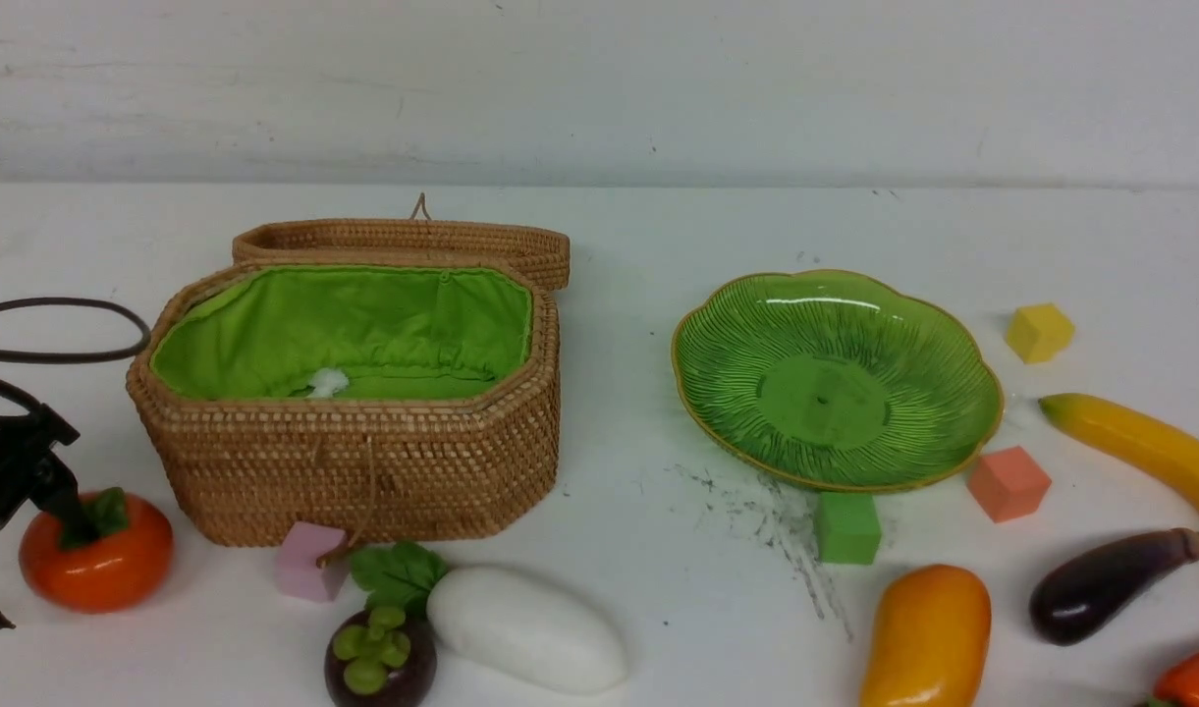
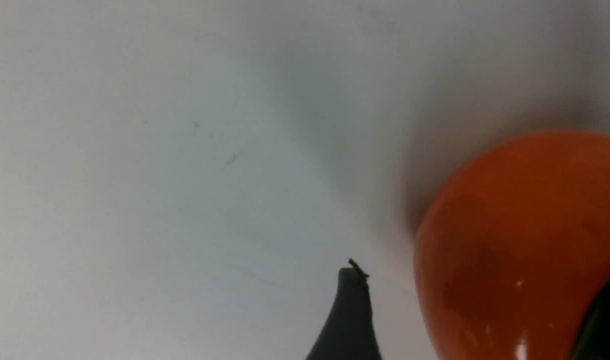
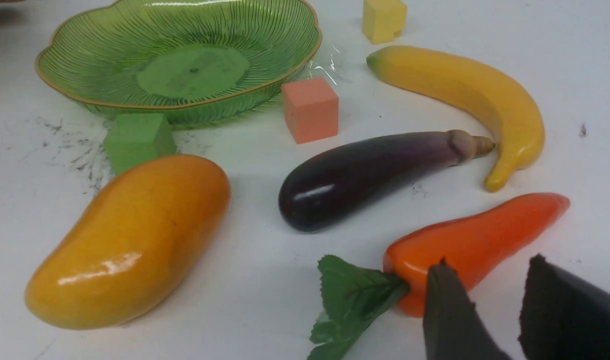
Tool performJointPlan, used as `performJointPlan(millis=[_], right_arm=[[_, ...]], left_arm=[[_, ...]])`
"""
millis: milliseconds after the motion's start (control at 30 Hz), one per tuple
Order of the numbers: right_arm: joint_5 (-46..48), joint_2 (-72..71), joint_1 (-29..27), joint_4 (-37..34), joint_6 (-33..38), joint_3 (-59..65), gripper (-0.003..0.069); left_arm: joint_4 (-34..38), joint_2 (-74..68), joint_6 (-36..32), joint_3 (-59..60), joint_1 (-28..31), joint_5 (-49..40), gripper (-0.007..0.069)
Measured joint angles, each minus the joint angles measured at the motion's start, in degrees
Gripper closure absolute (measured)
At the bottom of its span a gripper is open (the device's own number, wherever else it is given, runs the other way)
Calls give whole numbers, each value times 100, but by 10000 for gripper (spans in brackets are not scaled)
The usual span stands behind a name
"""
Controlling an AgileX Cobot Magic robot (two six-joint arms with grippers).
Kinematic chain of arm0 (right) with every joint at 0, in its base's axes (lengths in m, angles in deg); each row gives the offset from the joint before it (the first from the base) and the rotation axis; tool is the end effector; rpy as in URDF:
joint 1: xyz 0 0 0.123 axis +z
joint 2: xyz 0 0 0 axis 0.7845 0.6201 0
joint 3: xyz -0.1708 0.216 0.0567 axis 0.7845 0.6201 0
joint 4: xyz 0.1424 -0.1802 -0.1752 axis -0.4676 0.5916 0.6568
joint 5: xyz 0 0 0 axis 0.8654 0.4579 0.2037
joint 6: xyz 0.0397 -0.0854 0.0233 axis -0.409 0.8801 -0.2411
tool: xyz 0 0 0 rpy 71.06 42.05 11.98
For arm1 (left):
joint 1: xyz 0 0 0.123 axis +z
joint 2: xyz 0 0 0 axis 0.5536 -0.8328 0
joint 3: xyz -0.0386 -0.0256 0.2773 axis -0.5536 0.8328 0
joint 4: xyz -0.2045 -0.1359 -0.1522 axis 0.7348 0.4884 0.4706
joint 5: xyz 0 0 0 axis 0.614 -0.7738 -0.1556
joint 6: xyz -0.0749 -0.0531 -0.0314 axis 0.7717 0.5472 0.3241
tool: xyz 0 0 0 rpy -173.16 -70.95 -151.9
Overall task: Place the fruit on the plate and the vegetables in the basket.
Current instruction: Grab a tomato with your left arm and place it on the plate on the right.
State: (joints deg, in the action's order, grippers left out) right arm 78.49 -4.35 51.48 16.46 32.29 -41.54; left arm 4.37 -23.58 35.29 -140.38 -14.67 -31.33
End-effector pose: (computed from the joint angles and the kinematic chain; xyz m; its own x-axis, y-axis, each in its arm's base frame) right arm 0.0994 -0.0009 0.1727 -0.2966 0.0224 -0.9547 0.0147 0.9997 0.0189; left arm 0.3267 0.0955 0.1527 -0.5926 -0.7956 -0.1258 -0.7487 0.6017 -0.2782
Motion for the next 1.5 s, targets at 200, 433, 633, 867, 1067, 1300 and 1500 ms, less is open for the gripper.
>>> performJointPlan(millis=[200, 433, 633, 867, 1067, 1300, 1500], right_arm=[[0, 0, 0, 0, 0, 0, 416], [0, 0, 0, 0, 0, 0, 416], [0, 0, 0, 0, 0, 0, 416], [0, 0, 0, 0, 0, 0, 416], [0, 0, 0, 0, 0, 0, 416], [0, 0, 0, 0, 0, 0, 416], [0, 0, 0, 0, 0, 0, 416]], left_arm=[[241, -7, -219, 0, 0, 80, 183], [251, -7, -241, -6, 0, 34, 284], [251, -7, -328, -12, 0, 11, 284], [243, 67, -375, -7, 0, -3, 284], [57, 285, -389, 63, 0, -243, 422], [26, 406, -390, 92, 0, -434, 637], [-5, 406, -390, 92, 0, -503, 619]])
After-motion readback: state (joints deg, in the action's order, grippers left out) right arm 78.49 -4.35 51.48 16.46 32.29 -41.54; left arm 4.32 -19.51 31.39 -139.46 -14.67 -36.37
